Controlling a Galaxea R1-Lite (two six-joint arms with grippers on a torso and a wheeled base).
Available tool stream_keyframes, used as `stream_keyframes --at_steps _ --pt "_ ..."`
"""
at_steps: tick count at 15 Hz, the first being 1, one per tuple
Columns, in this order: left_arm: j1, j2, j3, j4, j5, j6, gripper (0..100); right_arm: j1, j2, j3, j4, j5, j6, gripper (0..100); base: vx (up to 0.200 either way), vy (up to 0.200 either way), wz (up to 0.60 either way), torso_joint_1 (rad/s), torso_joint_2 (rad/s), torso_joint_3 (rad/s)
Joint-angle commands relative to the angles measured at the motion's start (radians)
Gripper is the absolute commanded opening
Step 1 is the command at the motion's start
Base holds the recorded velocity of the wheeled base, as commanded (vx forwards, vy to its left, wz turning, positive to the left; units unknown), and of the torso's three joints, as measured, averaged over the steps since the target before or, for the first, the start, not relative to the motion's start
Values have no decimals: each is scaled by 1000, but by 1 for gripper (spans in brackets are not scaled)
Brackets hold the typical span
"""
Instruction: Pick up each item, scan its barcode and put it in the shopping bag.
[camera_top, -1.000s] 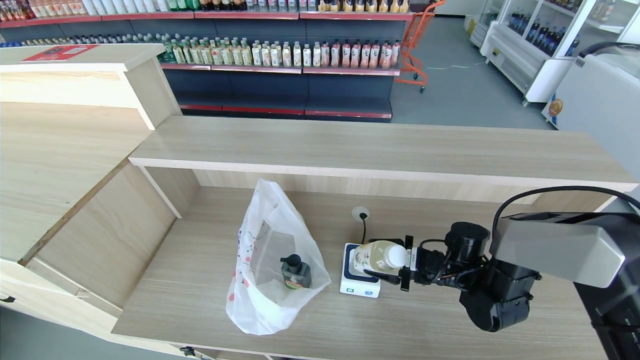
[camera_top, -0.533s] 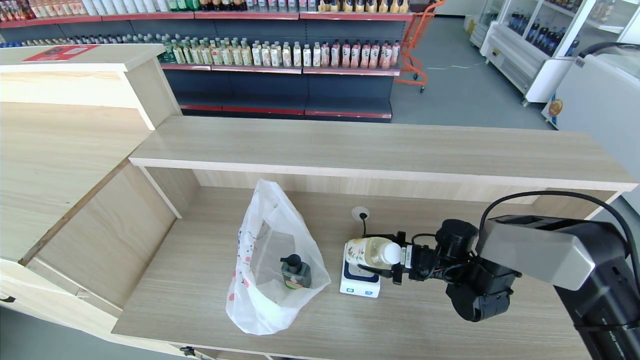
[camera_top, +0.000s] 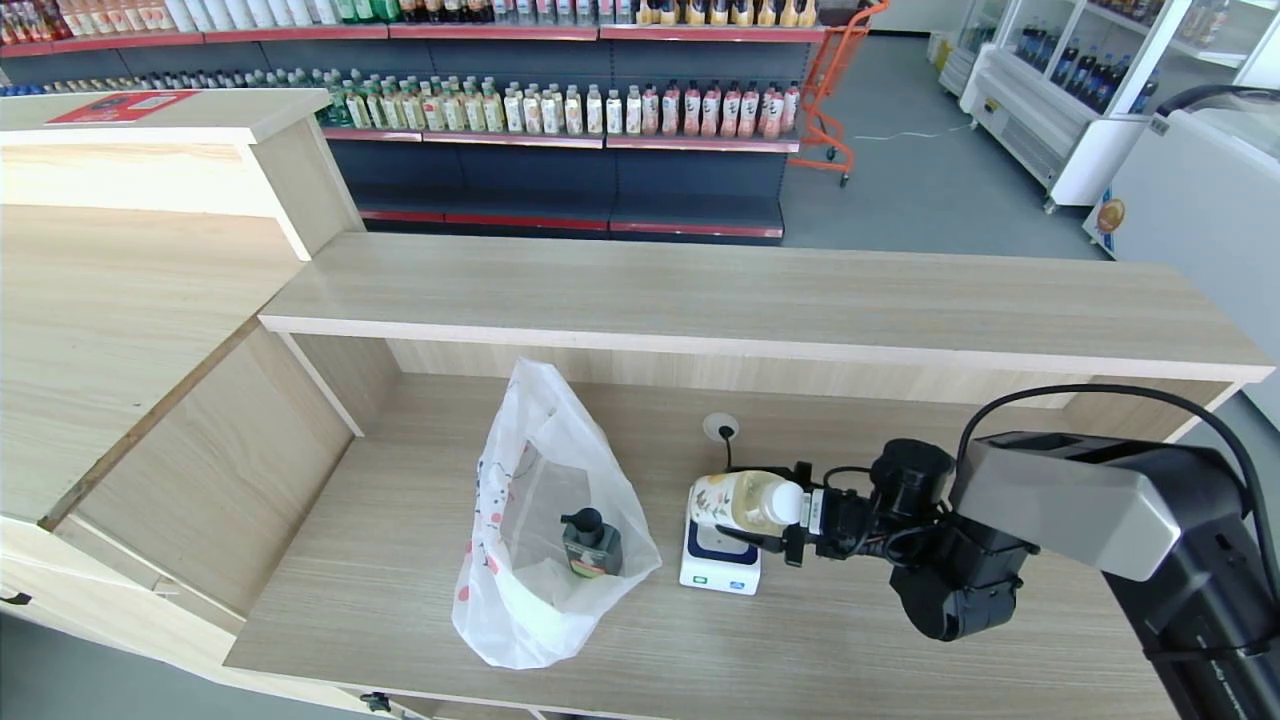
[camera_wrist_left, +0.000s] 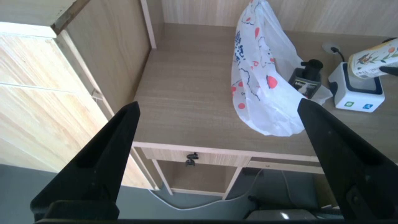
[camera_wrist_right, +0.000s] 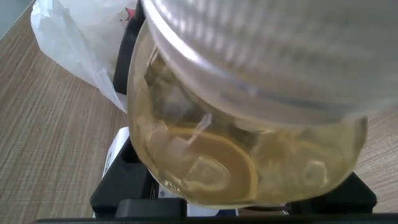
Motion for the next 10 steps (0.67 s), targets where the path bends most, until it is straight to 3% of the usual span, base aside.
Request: stream_keyframes --at_steps 1,3,7,10 --pt "0 0 0 0 0 0 100 -2 -10 2 -2 0 3 0 0 0 0 0 0 0" --pt "0 0 0 0 0 0 100 -6 -42 10 -2 0 35 0 0 0 0 0 0 0" --pt "0 0 0 0 0 0 100 -55 -319 157 -2 -8 307 0 0 0 0 0 0 0" --pt "0 0 0 0 0 0 100 -55 -530 367 -2 -144 561 0 0 0 0 0 0 0"
